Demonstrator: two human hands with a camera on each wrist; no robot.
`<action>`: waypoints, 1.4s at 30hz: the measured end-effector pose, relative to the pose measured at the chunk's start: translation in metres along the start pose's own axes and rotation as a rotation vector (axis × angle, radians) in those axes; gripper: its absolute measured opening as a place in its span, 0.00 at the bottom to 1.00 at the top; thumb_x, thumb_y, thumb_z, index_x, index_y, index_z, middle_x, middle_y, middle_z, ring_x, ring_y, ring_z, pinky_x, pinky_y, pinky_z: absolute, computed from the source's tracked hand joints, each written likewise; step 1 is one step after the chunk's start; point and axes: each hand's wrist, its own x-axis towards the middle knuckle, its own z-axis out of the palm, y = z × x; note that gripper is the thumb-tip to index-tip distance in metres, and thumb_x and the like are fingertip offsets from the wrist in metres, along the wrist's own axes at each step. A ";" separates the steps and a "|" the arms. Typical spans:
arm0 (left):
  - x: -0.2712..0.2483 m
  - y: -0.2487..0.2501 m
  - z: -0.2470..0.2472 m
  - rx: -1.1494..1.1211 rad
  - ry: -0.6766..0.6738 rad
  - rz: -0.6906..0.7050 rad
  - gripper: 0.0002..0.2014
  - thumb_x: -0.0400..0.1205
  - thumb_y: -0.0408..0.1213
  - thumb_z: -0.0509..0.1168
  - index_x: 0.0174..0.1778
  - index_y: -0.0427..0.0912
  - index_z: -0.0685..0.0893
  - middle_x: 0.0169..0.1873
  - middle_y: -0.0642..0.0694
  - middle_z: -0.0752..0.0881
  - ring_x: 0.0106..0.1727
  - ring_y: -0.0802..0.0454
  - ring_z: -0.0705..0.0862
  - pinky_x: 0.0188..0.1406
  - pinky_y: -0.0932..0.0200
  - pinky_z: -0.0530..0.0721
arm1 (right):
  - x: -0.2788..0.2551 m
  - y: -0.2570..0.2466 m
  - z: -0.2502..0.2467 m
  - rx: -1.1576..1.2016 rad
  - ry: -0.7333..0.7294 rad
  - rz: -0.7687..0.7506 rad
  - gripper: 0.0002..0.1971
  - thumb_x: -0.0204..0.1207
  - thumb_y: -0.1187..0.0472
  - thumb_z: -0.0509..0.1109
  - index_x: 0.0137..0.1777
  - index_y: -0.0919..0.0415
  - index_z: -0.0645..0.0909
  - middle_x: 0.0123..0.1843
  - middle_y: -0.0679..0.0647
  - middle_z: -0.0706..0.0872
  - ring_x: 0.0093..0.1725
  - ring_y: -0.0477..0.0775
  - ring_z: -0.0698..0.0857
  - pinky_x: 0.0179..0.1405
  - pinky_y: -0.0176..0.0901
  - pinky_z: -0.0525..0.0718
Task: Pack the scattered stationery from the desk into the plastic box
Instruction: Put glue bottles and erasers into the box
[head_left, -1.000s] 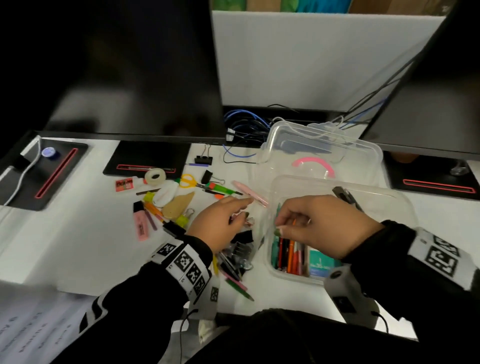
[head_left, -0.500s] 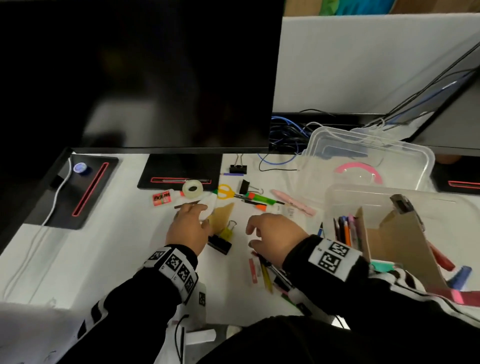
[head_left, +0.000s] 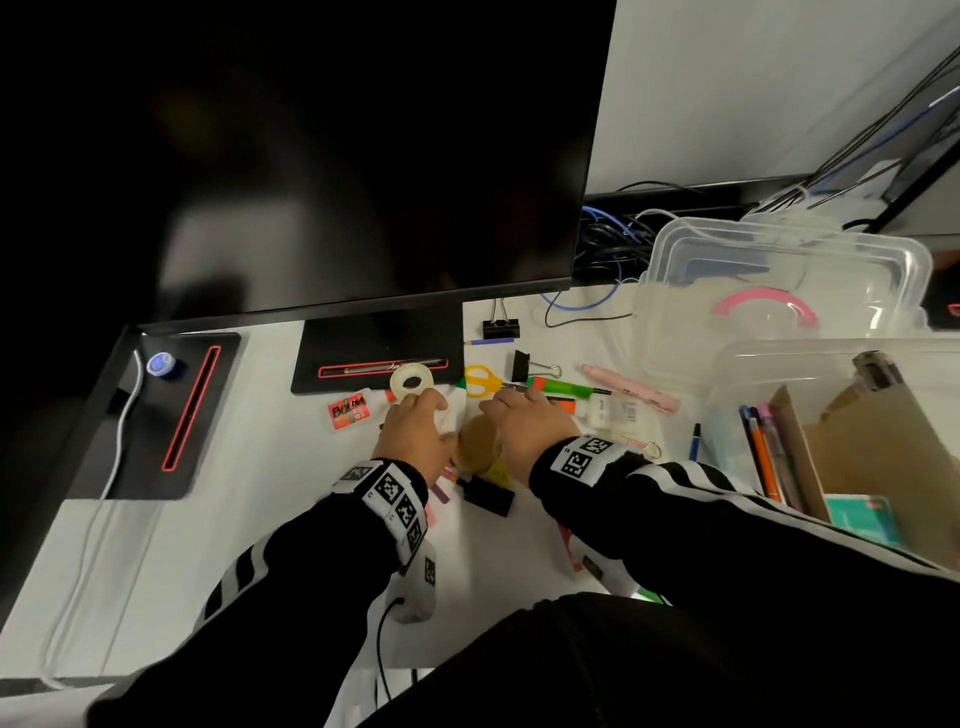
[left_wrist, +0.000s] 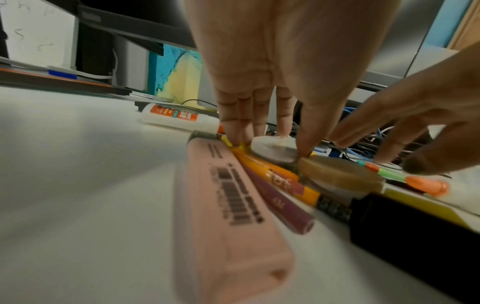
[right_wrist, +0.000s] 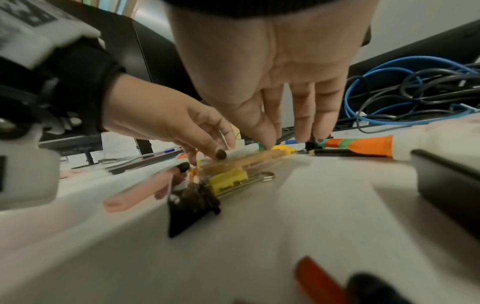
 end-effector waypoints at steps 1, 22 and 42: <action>0.001 0.000 0.000 -0.008 -0.005 0.002 0.17 0.77 0.37 0.66 0.61 0.47 0.74 0.61 0.44 0.77 0.63 0.46 0.72 0.63 0.52 0.73 | 0.004 -0.001 0.000 -0.025 0.006 -0.020 0.32 0.77 0.65 0.63 0.80 0.52 0.59 0.80 0.51 0.62 0.78 0.61 0.61 0.76 0.54 0.64; -0.006 0.009 0.005 -0.145 -0.028 -0.014 0.18 0.81 0.32 0.63 0.67 0.50 0.76 0.64 0.48 0.72 0.60 0.49 0.77 0.38 0.60 0.84 | 0.013 0.015 -0.007 -0.147 -0.129 0.035 0.18 0.79 0.56 0.65 0.69 0.52 0.77 0.69 0.55 0.74 0.72 0.59 0.70 0.71 0.57 0.66; -0.058 0.079 -0.014 -0.711 0.064 0.333 0.17 0.79 0.42 0.67 0.62 0.64 0.78 0.60 0.62 0.80 0.62 0.67 0.77 0.60 0.67 0.75 | -0.078 0.043 -0.094 0.334 0.126 0.115 0.19 0.82 0.52 0.62 0.56 0.68 0.85 0.51 0.63 0.87 0.44 0.55 0.79 0.45 0.42 0.75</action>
